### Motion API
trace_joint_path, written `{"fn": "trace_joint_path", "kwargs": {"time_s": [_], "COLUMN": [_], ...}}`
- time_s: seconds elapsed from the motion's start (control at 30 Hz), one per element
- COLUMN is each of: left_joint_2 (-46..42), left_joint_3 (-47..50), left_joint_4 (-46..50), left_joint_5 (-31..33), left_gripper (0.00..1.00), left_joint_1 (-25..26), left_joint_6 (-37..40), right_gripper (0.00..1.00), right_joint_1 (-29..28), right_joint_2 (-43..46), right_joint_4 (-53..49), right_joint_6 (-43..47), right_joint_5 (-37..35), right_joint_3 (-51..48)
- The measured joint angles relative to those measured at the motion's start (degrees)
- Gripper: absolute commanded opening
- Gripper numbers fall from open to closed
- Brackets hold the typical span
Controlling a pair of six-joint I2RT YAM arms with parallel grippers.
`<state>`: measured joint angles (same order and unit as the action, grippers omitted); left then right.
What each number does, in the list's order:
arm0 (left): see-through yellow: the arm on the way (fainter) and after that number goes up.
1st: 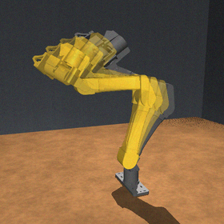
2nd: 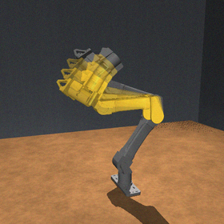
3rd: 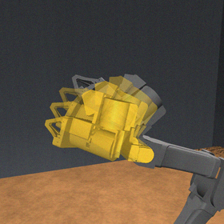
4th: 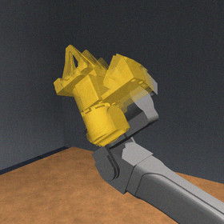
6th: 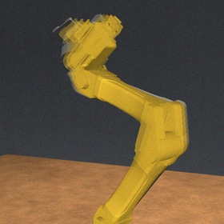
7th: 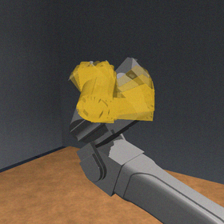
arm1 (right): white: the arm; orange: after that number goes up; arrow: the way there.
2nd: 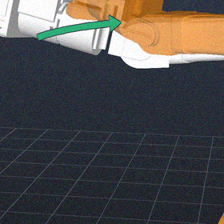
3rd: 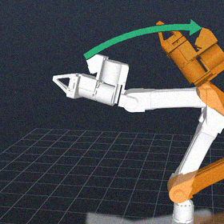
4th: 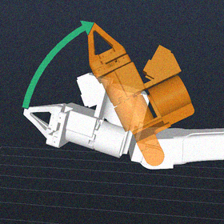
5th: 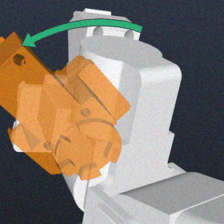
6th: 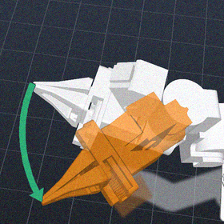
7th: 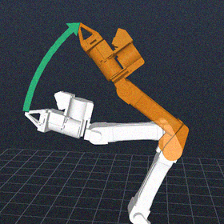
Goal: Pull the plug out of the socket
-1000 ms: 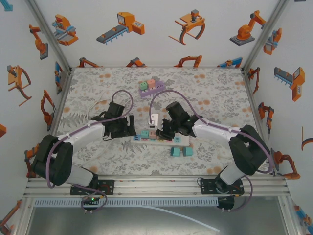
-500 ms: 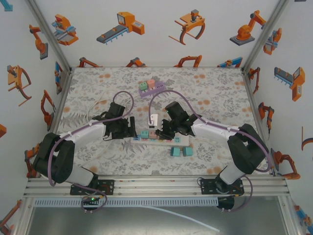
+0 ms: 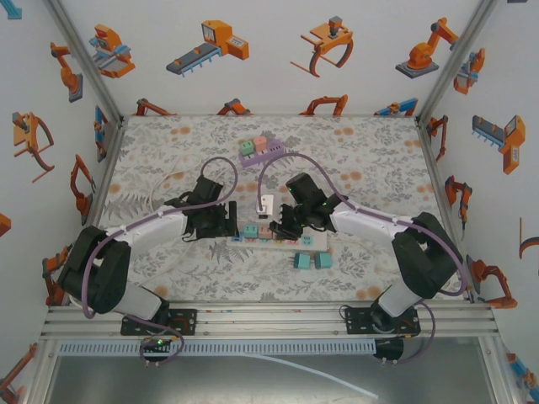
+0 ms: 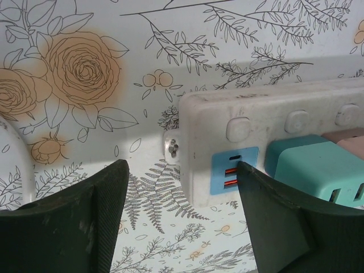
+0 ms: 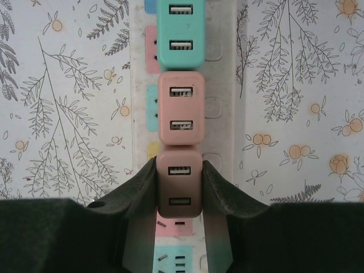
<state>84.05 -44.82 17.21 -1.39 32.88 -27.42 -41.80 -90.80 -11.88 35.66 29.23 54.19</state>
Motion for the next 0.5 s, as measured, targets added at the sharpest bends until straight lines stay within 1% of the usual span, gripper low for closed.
{"fn": "trace_joint_path", "kwargs": {"time_s": [0.17, 0.5], "left_joint_2": [0.6, 0.4], "left_joint_3": [-0.6, -0.7], "left_joint_4": [0.0, 0.0], "left_joint_5": [0.8, 2.0], "left_gripper": [0.68, 0.68], "left_joint_1": [0.8, 1.6], "left_joint_6": [-0.9, -2.2], "right_gripper": [0.23, 0.22], "right_joint_1": [0.7, 1.6], "right_joint_2": [0.5, 4.4], "right_joint_4": [-0.7, -1.2], "right_joint_6": [0.0, 0.0], "right_joint_5": [0.2, 1.4], "right_joint_3": [0.0, 0.0]}}
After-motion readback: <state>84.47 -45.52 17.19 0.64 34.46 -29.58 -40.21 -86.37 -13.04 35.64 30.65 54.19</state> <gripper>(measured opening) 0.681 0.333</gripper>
